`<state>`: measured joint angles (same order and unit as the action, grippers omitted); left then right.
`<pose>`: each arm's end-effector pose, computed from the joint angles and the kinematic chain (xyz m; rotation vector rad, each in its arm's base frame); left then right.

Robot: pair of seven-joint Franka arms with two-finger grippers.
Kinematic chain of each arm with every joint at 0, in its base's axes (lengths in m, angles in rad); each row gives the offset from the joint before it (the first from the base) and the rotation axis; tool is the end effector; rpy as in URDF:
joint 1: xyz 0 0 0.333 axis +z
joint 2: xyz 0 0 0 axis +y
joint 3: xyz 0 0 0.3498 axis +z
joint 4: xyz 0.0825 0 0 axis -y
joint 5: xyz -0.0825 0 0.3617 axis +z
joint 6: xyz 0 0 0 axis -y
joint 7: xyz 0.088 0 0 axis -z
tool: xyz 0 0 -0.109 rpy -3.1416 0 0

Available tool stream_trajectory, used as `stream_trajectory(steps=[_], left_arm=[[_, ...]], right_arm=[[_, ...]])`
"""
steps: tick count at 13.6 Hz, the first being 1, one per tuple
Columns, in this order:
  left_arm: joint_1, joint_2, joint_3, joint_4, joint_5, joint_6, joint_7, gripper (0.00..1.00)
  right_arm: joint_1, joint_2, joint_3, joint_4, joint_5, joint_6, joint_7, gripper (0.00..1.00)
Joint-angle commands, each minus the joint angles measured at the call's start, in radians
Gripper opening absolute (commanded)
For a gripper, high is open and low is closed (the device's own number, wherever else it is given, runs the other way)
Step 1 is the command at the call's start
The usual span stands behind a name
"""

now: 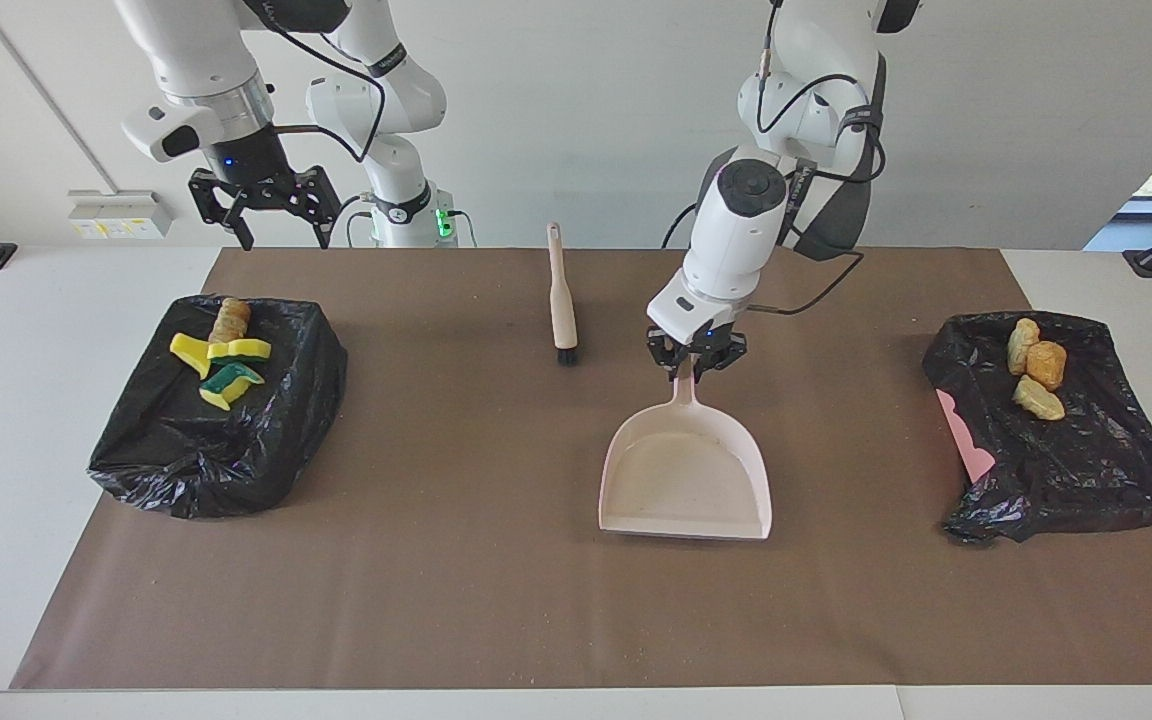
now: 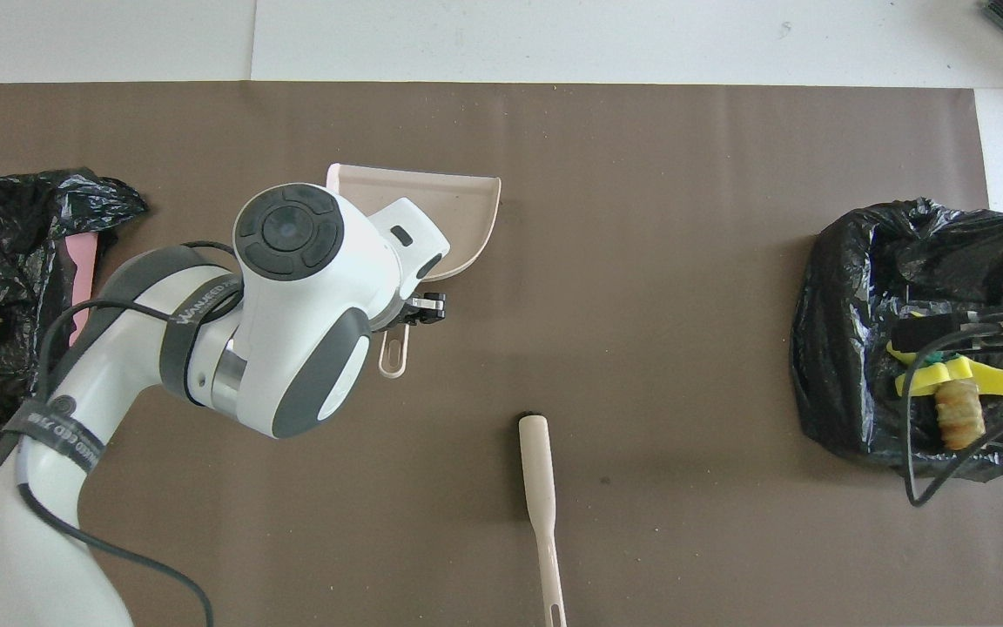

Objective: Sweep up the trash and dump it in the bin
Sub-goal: 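Lower the empty dustpan onto the mat center with the left gripper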

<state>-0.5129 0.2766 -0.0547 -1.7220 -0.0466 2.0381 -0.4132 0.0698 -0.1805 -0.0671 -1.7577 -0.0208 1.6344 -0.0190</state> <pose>0.5319 -0.3384 0.4669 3.0659 -0.2024 0.0128 0.4748 -0.0044 0.6681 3.1309 0.0363 0.0888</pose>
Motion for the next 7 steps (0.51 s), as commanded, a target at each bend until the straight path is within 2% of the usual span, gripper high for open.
stream_trajectory(steps=[1, 2, 7], left_arm=[[-0.049, 0.078, 0.023, 0.111, -0.018, 0.01, -0.03, 0.0], [-0.067, 0.082, 0.022, 0.119, -0.018, 0.02, -0.03, 0.0], [-0.09, 0.168, 0.024, 0.226, -0.019, 0.028, -0.105, 0.0]], right_arm=[[-0.025, 0.088, -0.002, 0.143, -0.014, -0.098, -0.029, 1.0], [-0.025, 0.117, -0.006, 0.202, -0.007, -0.119, -0.029, 1.0], [-0.022, 0.098, -0.013, 0.19, -0.001, -0.154, -0.029, 1.0]])
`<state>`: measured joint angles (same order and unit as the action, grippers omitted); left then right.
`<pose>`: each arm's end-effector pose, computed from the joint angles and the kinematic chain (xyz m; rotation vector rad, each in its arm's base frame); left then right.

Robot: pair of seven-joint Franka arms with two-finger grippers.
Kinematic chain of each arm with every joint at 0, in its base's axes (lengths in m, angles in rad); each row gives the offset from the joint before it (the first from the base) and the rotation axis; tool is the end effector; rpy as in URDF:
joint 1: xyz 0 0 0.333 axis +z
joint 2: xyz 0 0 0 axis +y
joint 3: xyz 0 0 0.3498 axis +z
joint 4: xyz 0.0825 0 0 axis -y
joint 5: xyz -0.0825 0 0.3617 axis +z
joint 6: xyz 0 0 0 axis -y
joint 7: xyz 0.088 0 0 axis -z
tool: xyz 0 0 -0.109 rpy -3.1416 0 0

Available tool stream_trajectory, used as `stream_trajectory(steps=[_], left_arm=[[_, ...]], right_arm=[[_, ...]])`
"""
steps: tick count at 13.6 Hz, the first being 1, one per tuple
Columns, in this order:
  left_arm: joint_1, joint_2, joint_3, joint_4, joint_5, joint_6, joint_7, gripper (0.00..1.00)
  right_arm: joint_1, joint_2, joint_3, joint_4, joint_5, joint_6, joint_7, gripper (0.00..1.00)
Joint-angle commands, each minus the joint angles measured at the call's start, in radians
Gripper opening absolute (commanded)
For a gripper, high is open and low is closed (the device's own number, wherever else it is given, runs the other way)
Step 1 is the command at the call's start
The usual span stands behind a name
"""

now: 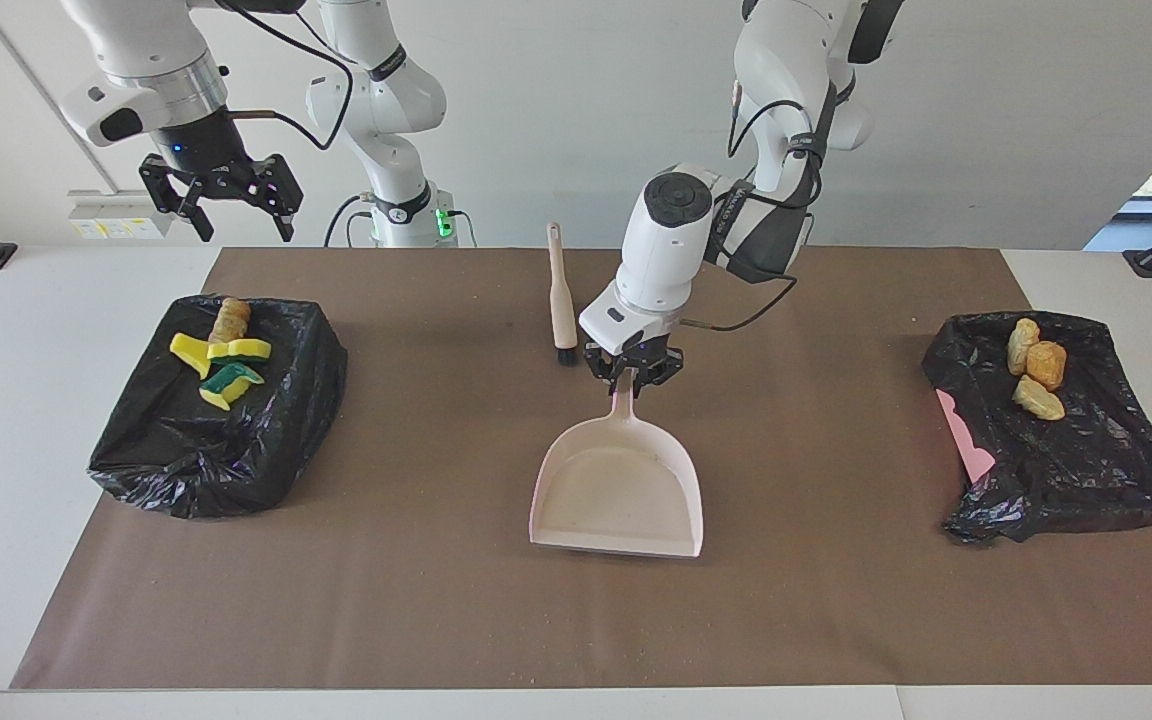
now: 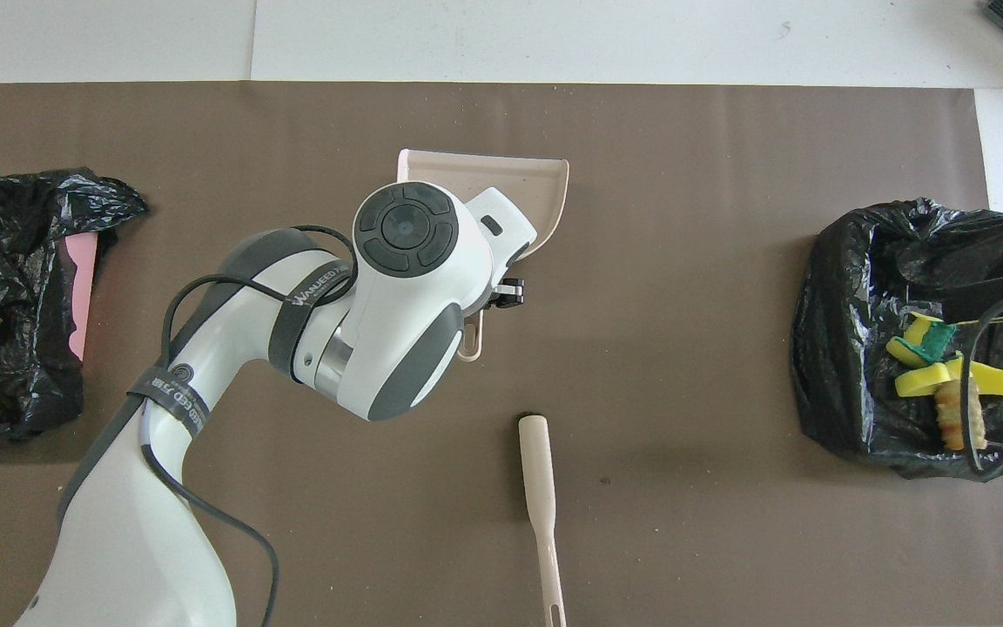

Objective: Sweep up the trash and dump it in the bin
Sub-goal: 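Lower the empty dustpan onto the mat center with the left gripper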

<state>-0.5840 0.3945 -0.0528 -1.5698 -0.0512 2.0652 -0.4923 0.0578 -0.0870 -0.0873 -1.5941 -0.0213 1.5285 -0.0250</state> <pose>0.5441 -0.3992 0.4626 3.0252 -0.1778 0.0760 0.4976 -0.0196 0.6867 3.1271 -0.0084 0.0323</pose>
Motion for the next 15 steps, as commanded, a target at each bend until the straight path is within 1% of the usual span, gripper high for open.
stream_trajectory(steps=[1, 2, 4, 6, 8, 10, 11, 12, 13, 14, 15], left_arm=[[-0.026, 0.056, 0.022, 0.076, -0.015, 0.003, -0.028, 0.0], [-0.049, 0.085, 0.024, 0.088, -0.007, 0.003, -0.031, 0.0], [-0.057, 0.16, 0.025, 0.193, -0.009, -0.007, -0.089, 0.0], [-0.062, 0.17, 0.025, 0.203, -0.013, -0.005, -0.115, 0.0], [-0.089, 0.214, 0.027, 0.209, -0.006, 0.012, -0.17, 0.0], [-0.089, 0.214, 0.025, 0.209, -0.007, 0.021, -0.178, 0.0], [-0.089, 0.214, 0.024, 0.208, -0.012, 0.019, -0.178, 0.04], [-0.089, 0.213, 0.025, 0.206, -0.012, 0.009, -0.176, 0.15], [-0.094, 0.21, 0.025, 0.206, -0.004, 0.0, -0.178, 0.34], [-0.096, 0.208, 0.027, 0.205, -0.002, 0.0, -0.18, 0.62], [-0.096, 0.204, 0.027, 0.205, -0.002, 0.0, -0.18, 0.83]], right_arm=[[-0.01, 0.007, 0.003, 0.035, 0.009, -0.048, -0.026, 1.0], [-0.01, 0.004, -0.003, 0.033, 0.011, -0.047, -0.024, 1.0], [-0.007, -0.008, -0.008, 0.019, 0.009, -0.048, -0.02, 1.0], [-0.006, -0.019, -0.008, 0.003, 0.009, -0.045, -0.021, 1.0], [-0.006, -0.014, -0.008, 0.016, 0.011, -0.048, -0.024, 1.0], [-0.003, -0.017, -0.034, 0.014, 0.036, -0.048, -0.024, 1.0], [-0.001, -0.019, -0.038, 0.013, 0.046, -0.047, -0.023, 1.0], [0.001, -0.019, -0.04, 0.011, 0.046, -0.045, -0.023, 1.0], [0.001, -0.02, -0.04, 0.008, 0.046, -0.044, -0.023, 1.0], [0.001, -0.02, -0.04, 0.008, 0.044, -0.041, -0.023, 1.0], [0.002, -0.017, -0.04, 0.014, 0.04, -0.041, -0.024, 1.0]])
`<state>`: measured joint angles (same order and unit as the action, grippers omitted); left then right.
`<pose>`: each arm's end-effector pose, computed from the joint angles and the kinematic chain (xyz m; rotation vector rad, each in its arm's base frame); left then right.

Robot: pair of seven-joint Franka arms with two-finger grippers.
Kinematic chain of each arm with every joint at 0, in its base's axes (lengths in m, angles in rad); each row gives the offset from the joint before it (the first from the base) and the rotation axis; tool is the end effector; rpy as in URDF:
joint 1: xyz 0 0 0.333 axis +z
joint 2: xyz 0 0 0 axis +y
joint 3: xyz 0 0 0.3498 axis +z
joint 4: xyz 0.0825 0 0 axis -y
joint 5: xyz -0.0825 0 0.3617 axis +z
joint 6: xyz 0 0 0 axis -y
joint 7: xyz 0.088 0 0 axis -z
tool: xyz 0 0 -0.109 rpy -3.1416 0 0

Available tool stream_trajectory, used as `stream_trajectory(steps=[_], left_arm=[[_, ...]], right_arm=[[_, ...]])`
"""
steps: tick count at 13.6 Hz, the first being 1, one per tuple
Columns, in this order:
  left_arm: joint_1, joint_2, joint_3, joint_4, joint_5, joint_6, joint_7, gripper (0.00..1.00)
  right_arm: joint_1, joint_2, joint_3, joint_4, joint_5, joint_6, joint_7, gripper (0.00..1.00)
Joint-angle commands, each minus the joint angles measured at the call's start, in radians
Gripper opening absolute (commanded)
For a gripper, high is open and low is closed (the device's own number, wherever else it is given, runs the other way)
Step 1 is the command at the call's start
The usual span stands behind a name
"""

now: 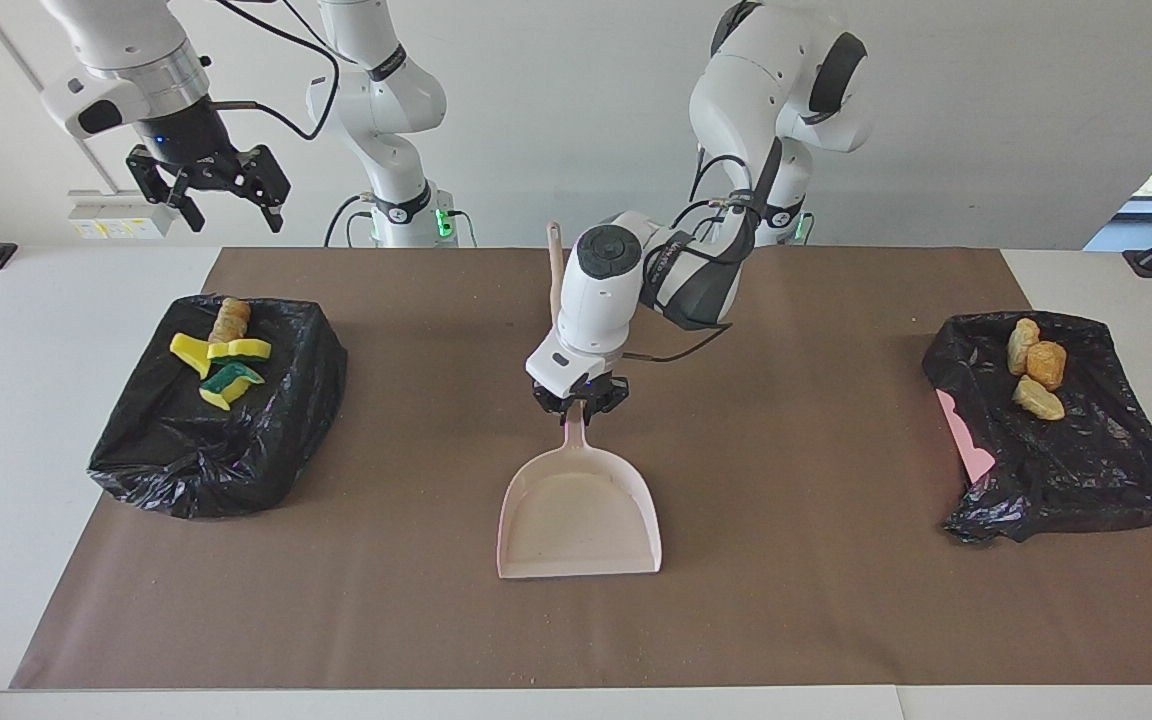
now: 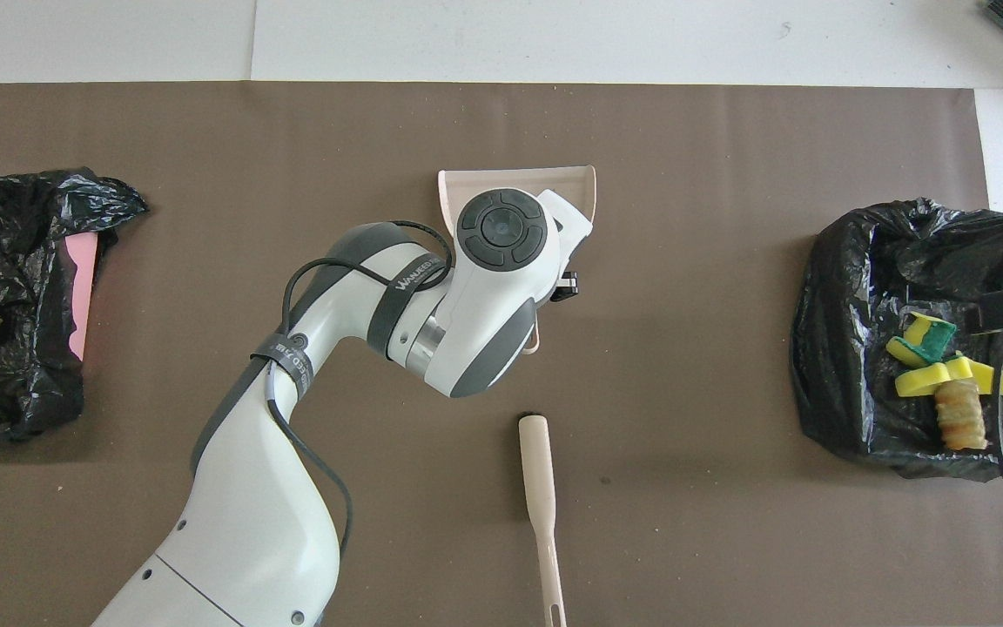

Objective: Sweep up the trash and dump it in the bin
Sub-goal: 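Lower the empty dustpan onto the mat center with the left gripper, then release the dustpan and withdraw the left gripper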

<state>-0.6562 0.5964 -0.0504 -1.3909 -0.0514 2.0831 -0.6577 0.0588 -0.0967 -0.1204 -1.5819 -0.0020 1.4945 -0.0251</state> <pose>0.5565 -0.4676 0.4056 3.0231 -0.0239 0.0428 0.4897 -0.0344 0.6937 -3.1318 0.0566 -0.0141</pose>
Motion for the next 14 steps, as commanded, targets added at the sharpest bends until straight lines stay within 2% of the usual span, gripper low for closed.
stream_trajectory(steps=[1, 2, 5, 7, 8, 11, 12, 14], left_arm=[[-0.022, -0.004, 0.027, 0.021, 0.002, -0.02, -0.014, 1.0], [-0.014, -0.015, 0.03, 0.013, 0.013, -0.023, -0.014, 1.0], [0.045, -0.151, 0.032, -0.083, 0.019, -0.047, -0.008, 1.0], [0.088, -0.245, 0.032, -0.158, 0.027, -0.124, 0.009, 1.0], [0.127, -0.289, 0.032, -0.189, 0.047, -0.148, 0.07, 1.0], [0.284, -0.484, 0.03, -0.342, 0.047, -0.161, 0.344, 1.0], [0.327, -0.528, 0.032, -0.355, 0.047, -0.182, 0.439, 1.0], [0.407, -0.569, 0.032, -0.311, 0.048, -0.275, 0.6, 1.0]], right_arm=[[0.001, -0.003, -0.007, 0.003, 0.011, -0.011, -0.026, 1.0], [0.003, 0.003, -0.005, 0.01, 0.01, -0.025, -0.024, 1.0], [0.023, 0.014, -0.008, 0.026, 0.004, -0.028, -0.026, 1.0], [0.01, 0.02, -0.007, 0.03, 0.008, -0.033, -0.026, 1.0], [0.007, 0.021, -0.004, 0.03, 0.01, -0.031, -0.026, 1.0], [-0.008, 0.014, 0.005, 0.026, 0.023, -0.02, -0.026, 1.0], [-0.008, 0.012, 0.005, 0.023, 0.023, -0.019, -0.024, 1.0], [-0.007, 0.011, 0.007, 0.022, 0.022, -0.019, -0.023, 1.0]])
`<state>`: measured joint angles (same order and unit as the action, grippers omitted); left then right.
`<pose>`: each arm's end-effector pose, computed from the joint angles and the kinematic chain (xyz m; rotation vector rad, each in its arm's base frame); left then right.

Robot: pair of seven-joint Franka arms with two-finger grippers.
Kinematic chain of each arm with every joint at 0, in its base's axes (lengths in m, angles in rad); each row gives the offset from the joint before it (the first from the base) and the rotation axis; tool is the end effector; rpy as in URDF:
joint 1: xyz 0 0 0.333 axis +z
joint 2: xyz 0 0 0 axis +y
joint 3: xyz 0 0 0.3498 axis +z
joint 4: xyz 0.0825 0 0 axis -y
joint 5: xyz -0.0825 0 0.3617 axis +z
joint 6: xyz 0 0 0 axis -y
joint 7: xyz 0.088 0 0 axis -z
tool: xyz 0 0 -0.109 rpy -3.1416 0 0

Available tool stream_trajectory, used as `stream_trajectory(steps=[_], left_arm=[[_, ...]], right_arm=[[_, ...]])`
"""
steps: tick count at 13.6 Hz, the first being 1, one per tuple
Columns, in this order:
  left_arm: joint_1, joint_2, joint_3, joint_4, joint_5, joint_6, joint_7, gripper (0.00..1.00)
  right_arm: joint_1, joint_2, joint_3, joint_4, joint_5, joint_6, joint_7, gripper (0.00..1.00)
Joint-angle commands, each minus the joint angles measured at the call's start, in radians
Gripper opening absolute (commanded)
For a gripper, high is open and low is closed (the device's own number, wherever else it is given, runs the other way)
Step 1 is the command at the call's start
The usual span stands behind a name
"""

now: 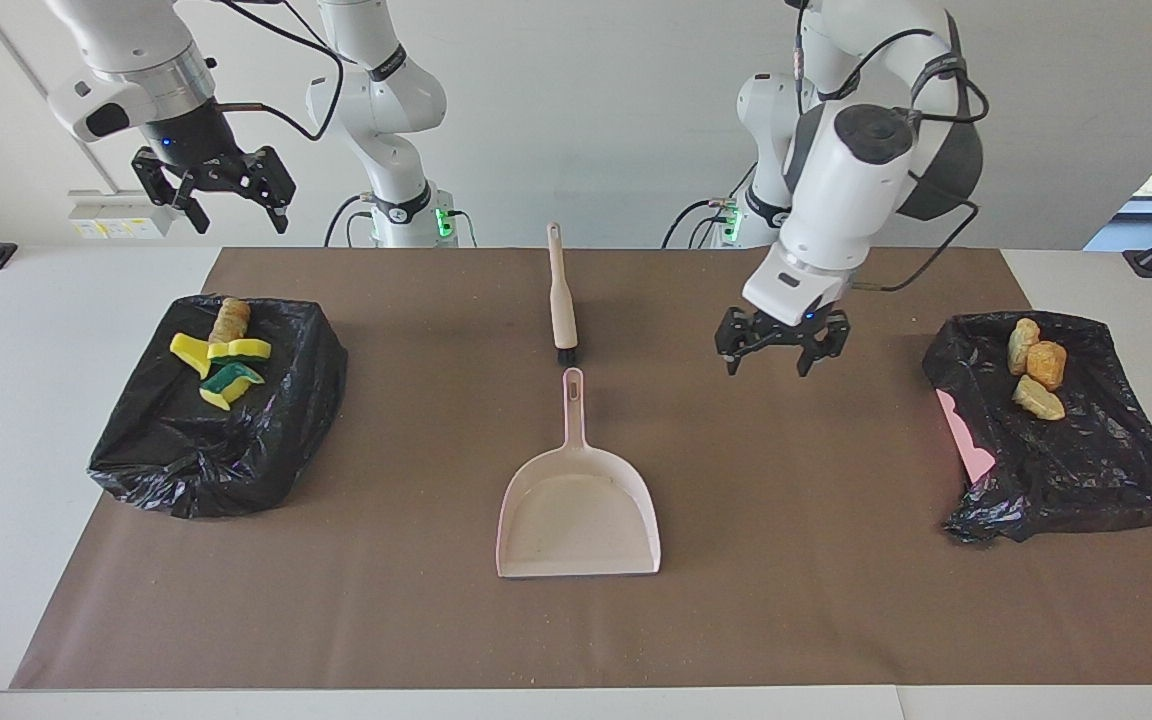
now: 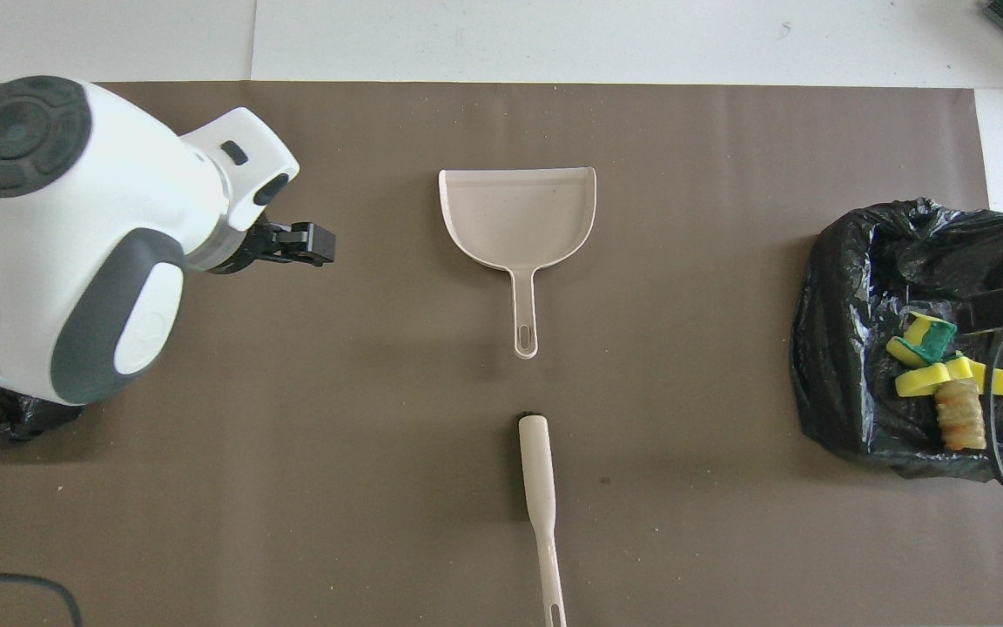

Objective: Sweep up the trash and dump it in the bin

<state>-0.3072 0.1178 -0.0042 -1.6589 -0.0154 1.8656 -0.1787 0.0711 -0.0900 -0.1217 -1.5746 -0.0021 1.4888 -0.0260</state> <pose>0.5625 -0.1822 0.5767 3.0960 -0.1997 0.1281 0.4918 -0.0288 0.6932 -3.1327 0.0381 -0.0061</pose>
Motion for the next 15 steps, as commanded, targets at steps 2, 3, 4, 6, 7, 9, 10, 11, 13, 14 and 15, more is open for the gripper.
stream_trajectory(steps=[2, 3, 4, 6, 7, 9, 10, 11, 13, 14, 15], left_arm=[[0.13, -0.113, -0.008, 0.034, 0.012, -0.181, 0.215, 1.0], [0.16, -0.125, -0.007, 0.08, 0.006, -0.253, 0.247, 1.0], [0.18, -0.127, -0.005, 0.12, 0.005, -0.316, 0.28, 1.0], [0.216, -0.127, -0.007, 0.18, 0.003, -0.414, 0.339, 1.0], [0.235, -0.124, -0.008, 0.212, 0.0, -0.471, 0.361, 1.0], [0.252, -0.118, -0.007, 0.266, 0.0, -0.532, 0.384, 1.0], [0.263, -0.118, -0.007, 0.274, -0.001, -0.549, 0.387, 1.0], [0.264, -0.124, -0.007, 0.271, 0.005, -0.552, 0.386, 1.0], [0.267, -0.153, -0.007, 0.26, 0.003, -0.543, 0.39, 1.0], [0.27, -0.152, -0.005, 0.26, 0.0, -0.537, 0.378, 1.0], [0.276, -0.15, -0.005, 0.26, 0.0, -0.536, 0.372, 1.0]], right_arm=[[-0.013, 0.009, 0.007, 0.021, 0.016, -0.015, -0.022, 1.0], [-0.008, 0.007, 0.007, 0.021, 0.019, -0.006, -0.02, 1.0], [-0.007, 0.004, 0.008, 0.016, 0.02, 0.005, -0.017, 1.0], [-0.004, -0.002, 0.008, 0.008, 0.014, 0.002, -0.015, 1.0], [-0.004, -0.001, 0.008, 0.008, 0.01, 0.004, -0.017, 1.0], [-0.004, -0.002, 0.008, 0.008, 0.005, -0.002, -0.019, 1.0], [-0.004, -0.002, 0.008, 0.008, 0.001, -0.002, -0.02, 1.0], [-0.004, -0.002, 0.008, 0.008, -0.013, 0.001, -0.022, 1.0], [-0.005, -0.002, 0.008, 0.008, -0.018, -0.002, -0.029, 1.0], [-0.004, -0.002, 0.008, 0.007, -0.016, -0.004, -0.037, 1.0], [-0.002, -0.004, 0.01, 0.007, -0.015, -0.005, -0.031, 1.0]])
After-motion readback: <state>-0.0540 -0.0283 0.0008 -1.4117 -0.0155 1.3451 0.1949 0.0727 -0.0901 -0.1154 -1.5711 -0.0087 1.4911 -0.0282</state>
